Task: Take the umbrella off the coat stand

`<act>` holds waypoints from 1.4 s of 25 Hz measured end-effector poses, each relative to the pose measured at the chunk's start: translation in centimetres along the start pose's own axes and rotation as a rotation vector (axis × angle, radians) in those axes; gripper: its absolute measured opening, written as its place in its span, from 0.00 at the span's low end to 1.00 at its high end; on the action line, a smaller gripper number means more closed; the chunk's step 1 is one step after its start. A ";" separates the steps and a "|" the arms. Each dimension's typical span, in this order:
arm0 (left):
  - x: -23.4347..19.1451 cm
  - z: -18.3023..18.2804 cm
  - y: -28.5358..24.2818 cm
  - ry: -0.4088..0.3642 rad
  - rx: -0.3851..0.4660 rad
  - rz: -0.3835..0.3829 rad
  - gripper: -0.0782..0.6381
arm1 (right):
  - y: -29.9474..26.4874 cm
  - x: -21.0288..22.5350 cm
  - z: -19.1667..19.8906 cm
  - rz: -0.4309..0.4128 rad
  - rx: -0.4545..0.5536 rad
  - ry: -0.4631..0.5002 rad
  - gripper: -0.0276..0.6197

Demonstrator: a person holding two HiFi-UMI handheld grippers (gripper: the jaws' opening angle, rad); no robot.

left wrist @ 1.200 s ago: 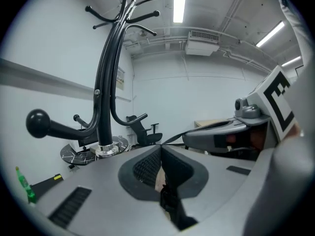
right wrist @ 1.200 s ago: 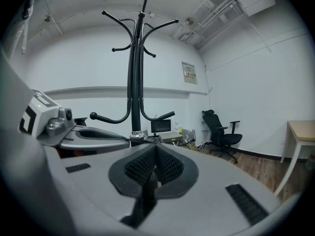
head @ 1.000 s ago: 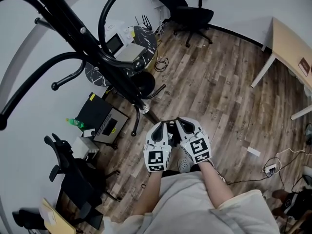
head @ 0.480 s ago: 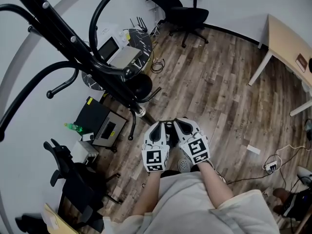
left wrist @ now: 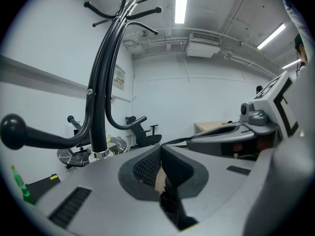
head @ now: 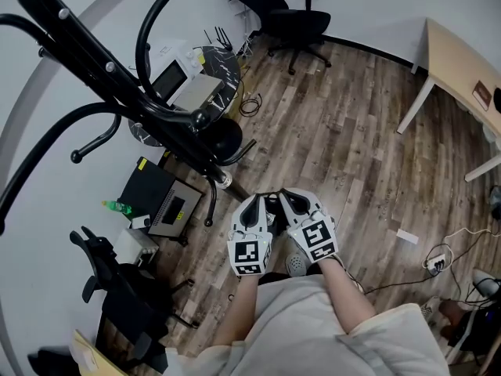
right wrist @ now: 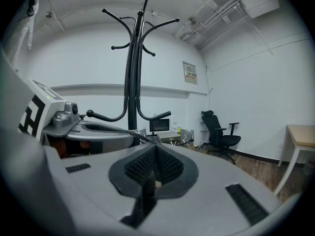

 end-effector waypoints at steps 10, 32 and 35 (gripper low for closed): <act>-0.4 0.0 -0.1 0.019 0.005 -0.004 0.14 | -0.3 -0.2 -0.1 -0.008 -0.004 0.010 0.06; -0.6 -0.1 -0.4 0.084 0.028 0.017 0.14 | -0.3 0.0 -0.3 -0.013 -0.003 0.042 0.06; -0.6 -0.1 -0.2 0.089 0.026 0.017 0.14 | -0.3 -0.1 -0.3 -0.014 -0.003 0.047 0.06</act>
Point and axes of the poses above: the fingertips, and each gripper's own axes: y backward along the fingers, x to its right, z out of its underside, the point moved 8 cm from there along y, backward along the fingers, and after that the axes turned 11 degrees about y, right-handed, at the moved point
